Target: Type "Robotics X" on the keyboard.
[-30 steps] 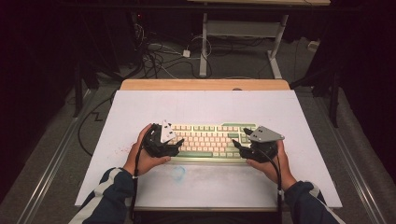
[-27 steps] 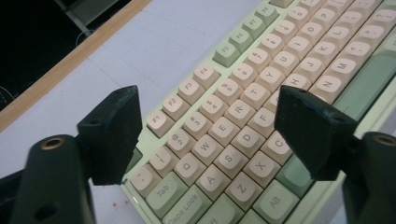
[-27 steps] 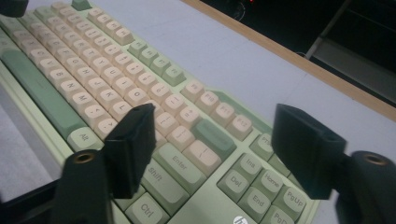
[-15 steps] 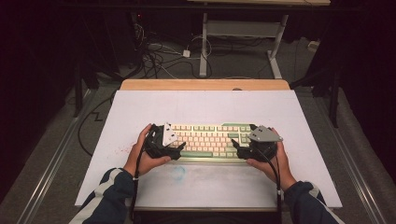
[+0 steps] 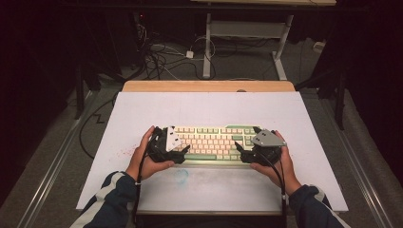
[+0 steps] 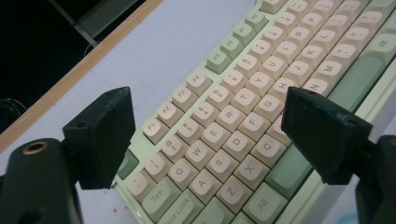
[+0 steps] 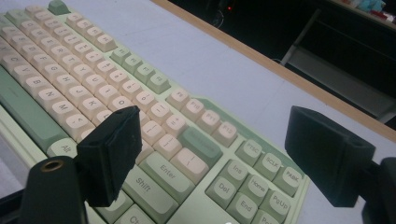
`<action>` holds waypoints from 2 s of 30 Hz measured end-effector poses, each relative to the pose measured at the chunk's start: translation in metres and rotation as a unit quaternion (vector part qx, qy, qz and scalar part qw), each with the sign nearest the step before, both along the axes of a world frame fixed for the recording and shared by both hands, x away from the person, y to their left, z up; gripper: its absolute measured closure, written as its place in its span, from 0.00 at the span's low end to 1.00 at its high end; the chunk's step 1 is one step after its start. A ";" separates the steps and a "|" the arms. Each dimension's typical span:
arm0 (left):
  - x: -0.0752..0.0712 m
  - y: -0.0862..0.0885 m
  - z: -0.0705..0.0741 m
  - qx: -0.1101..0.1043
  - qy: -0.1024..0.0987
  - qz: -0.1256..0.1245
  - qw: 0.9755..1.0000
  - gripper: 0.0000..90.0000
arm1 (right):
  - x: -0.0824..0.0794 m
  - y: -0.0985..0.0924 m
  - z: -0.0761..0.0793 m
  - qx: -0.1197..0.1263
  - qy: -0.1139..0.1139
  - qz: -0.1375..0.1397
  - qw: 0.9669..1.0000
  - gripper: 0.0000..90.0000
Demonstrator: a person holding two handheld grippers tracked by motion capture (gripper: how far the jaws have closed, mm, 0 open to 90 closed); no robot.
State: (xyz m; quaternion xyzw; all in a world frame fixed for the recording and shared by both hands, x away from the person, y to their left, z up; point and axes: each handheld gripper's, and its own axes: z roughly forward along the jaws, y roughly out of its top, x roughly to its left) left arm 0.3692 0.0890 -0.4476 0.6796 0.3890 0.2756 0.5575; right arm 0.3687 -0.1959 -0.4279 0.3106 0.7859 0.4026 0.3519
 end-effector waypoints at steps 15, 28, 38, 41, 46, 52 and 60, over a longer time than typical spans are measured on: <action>-0.014 0.001 -0.001 0.015 -0.022 -0.007 1.000 0.18 | -0.012 0.001 0.006 0.001 -0.011 0.010 1.000 0.22; -0.024 0.007 0.001 0.014 -0.030 -0.020 0.999 0.18 | -0.020 -0.002 0.011 0.001 -0.017 0.012 1.000 0.22; -0.028 0.012 -0.002 0.020 -0.036 -0.020 0.999 0.18 | -0.024 -0.006 0.011 -0.005 -0.017 0.014 1.000 0.22; -0.030 0.012 -0.003 0.022 -0.035 -0.021 0.999 0.18 | -0.025 -0.007 0.011 -0.004 -0.017 0.014 1.000 0.22; -0.037 0.016 -0.003 0.021 -0.039 -0.020 0.999 0.18 | -0.028 -0.009 0.012 -0.010 -0.018 0.014 1.000 0.22; -0.042 0.019 -0.006 0.027 -0.040 -0.020 0.999 0.18 | -0.032 -0.011 0.012 -0.013 -0.019 0.016 1.000 0.22; -0.048 0.024 -0.007 0.024 -0.041 -0.021 0.999 0.18 | -0.039 -0.016 0.013 -0.017 -0.019 0.016 1.000 0.22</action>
